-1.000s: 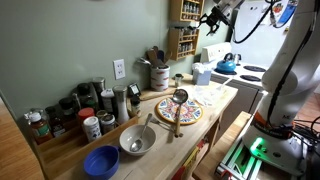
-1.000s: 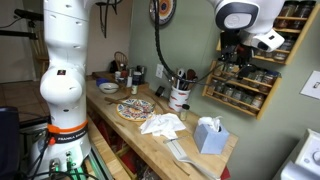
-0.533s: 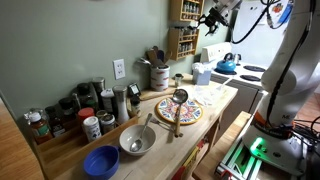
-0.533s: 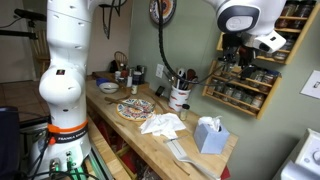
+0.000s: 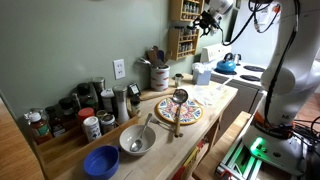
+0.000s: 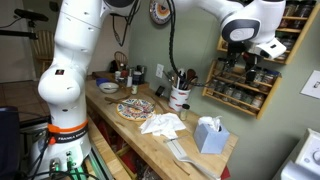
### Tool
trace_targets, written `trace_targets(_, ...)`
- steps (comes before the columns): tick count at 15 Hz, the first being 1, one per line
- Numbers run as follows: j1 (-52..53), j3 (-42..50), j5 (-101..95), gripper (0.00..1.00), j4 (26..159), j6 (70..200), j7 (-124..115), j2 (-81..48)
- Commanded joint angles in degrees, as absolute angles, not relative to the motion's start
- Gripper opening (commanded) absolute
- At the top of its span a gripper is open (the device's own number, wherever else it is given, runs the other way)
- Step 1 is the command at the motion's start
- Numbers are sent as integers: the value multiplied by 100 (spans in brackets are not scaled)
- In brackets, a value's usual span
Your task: Move a bottle from the bottom rack to the counter
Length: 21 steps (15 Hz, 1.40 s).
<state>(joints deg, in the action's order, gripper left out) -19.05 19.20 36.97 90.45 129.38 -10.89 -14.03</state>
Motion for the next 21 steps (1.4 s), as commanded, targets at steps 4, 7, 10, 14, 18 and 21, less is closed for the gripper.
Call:
trace_targets(4,-2237,1780,3661,100,8554,12901,-1428,-1910)
trace_targets(7,-2399,1775,3775,100,8325,12842,-1643,-2045)
trace_targets(10,-2612,1771,3867,100,8017,12684,-1953,-2170)
trace_targets(14,-2862,1681,4206,100,7652,12224,-2305,-2316)
trace_targets(18,-2972,1613,4627,100,7362,12012,-2581,-2479)
trace_targets(21,-3026,1566,4921,100,7194,12069,-2662,-2620)
